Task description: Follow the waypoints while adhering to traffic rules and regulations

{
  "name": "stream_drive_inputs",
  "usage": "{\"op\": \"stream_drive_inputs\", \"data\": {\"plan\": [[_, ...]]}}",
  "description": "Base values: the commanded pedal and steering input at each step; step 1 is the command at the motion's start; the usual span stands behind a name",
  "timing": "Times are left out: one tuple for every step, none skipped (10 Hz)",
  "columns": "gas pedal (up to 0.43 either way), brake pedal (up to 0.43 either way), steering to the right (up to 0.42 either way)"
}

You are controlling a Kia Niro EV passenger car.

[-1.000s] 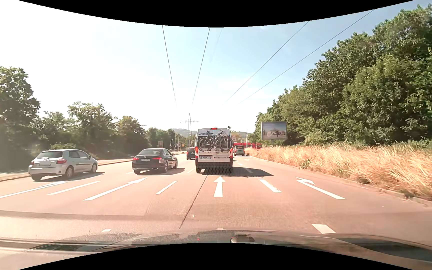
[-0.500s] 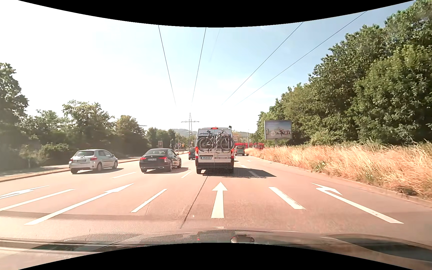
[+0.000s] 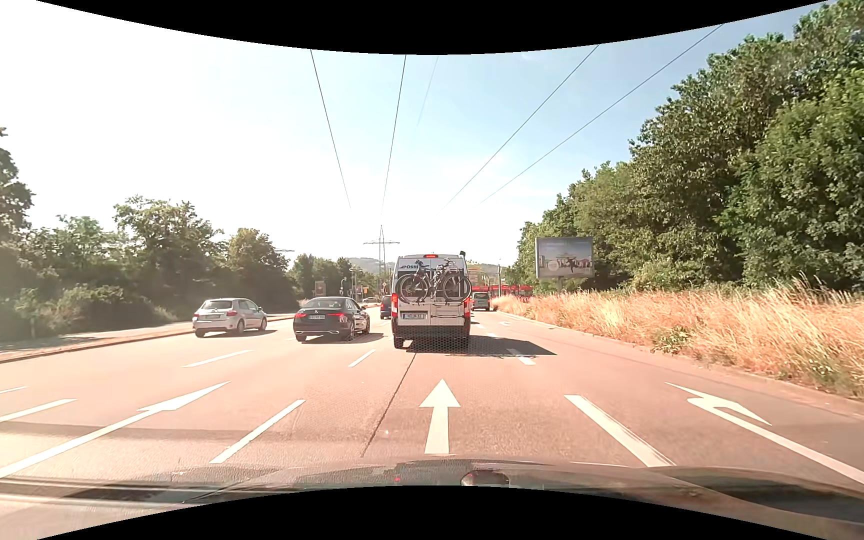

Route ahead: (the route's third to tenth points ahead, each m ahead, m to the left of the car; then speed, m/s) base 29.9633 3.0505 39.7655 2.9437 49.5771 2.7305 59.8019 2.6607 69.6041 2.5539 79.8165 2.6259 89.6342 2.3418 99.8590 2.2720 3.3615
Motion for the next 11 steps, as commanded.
{"op": "stream_drive_inputs", "data": {"plan": [[0.0, 0.098, -0.011], [0.0, 0.091, -0.011], [0.0, 0.091, -0.01], [0.0, 0.091, -0.011], [0.0, 0.091, -0.011], [0.0, 0.091, -0.011], [0.0, 0.091, -0.011], [0.0, 0.091, -0.01], [0.0, 0.091, -0.011], [0.0, 0.091, -0.01], [0.0, 0.091, -0.009]]}}
